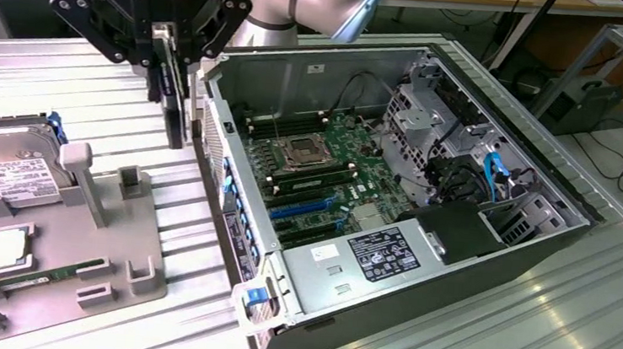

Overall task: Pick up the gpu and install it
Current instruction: 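Pick up the gpu and move the gpu toward the slot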

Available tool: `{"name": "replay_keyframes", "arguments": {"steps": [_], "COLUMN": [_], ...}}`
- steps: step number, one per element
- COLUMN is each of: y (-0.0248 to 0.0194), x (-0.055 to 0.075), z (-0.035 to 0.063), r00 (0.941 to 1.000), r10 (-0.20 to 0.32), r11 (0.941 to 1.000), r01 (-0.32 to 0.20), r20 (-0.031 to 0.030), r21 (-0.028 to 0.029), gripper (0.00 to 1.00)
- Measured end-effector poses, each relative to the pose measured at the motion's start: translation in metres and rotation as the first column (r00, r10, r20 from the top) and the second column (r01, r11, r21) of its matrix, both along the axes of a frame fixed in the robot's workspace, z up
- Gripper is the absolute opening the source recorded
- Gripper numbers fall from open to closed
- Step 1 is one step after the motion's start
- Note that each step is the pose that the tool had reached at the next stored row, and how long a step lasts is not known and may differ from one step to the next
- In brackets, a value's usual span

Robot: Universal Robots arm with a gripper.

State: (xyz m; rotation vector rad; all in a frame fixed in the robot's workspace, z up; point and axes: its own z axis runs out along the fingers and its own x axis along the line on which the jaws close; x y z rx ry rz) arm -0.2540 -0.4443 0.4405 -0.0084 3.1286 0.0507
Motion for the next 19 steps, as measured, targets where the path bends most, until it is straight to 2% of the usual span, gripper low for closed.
{"name": "replay_keyframes", "arguments": {"steps": [3,6,9,14,16,19], "y": [0.0000,0.0000,0.0000,0.0000,0.0000,0.0000], "x": [0.006,0.042,0.070,0.148,0.162,0.172], "z": [0.0000,-0.0004,-0.0007,-0.0016,-0.0018,-0.0020], "r00": [1.0000,1.0000,1.0000,1.0000,1.0000,1.0000], "r10": [0.000,0.000,0.000,0.000,0.000,0.000], "r11": [1.0000,1.0000,1.0000,1.0000,1.0000,1.0000], "r01": [0.000,0.000,0.000,0.000,0.000,0.000], "r20": [0.0000,0.0000,0.0000,-0.0001,-0.0001,-0.0001], "r21": [-0.0001,-0.0001,0.0000,-0.0001,-0.0001,-0.0001], "gripper": [0.28,0.28,0.28,0.28,0.28,0.28]}}
